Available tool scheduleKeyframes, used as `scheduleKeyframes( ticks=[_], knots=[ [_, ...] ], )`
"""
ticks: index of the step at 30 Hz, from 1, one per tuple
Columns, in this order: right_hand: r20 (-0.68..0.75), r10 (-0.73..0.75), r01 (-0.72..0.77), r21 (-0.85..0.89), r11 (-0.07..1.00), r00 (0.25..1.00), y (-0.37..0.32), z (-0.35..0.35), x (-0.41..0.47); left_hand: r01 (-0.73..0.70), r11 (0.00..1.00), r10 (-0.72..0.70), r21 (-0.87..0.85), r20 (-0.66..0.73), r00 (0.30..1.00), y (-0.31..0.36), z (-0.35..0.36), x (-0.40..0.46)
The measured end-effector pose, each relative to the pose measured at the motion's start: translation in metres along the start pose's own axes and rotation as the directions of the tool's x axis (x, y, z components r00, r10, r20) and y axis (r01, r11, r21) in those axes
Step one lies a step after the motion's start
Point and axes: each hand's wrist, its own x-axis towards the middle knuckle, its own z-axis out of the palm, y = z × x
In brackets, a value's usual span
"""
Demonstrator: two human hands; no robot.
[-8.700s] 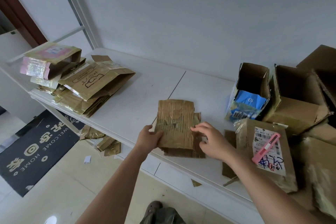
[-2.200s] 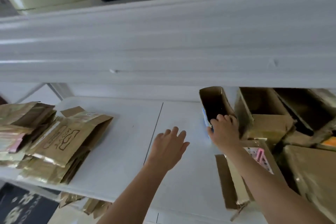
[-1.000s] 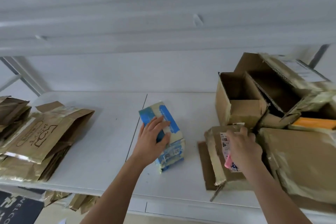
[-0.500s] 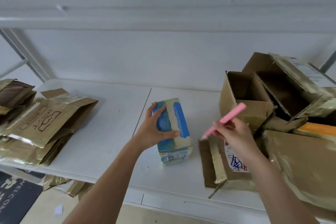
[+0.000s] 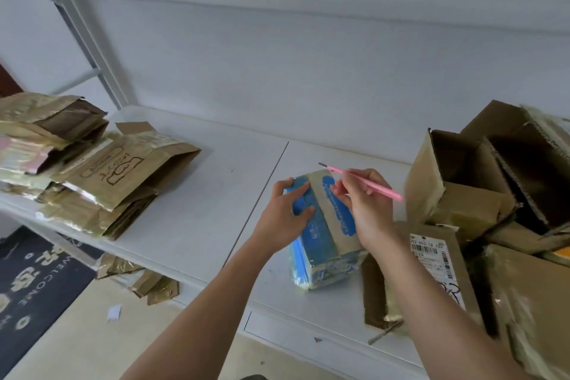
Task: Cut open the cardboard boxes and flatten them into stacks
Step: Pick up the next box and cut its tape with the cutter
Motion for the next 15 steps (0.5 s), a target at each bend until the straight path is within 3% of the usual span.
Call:
scheduleKeyframes(
  ticks=[3,9,15],
  knots=[
    [-0.009,-0.077,0.073,-0.189,0.979,0.997,0.012,0.006,0.005,0.042,0.996,-0.047,-0.081,-0.057,0.997,-0.005,-0.002,0.01],
    [0.134,-0.203,0.239,-0.371,0.898,0.97,0.019,0.003,0.017,0.144,0.895,-0.14,-0.421,0.04,0.989,-0.01,0.005,0.014],
    [0.201,-0.247,0.312,-0.44,0.842,0.948,0.029,0.002,0.022,0.186,0.84,-0.187,-0.51,0.05,0.981,-0.011,0.004,0.018]
  ],
)
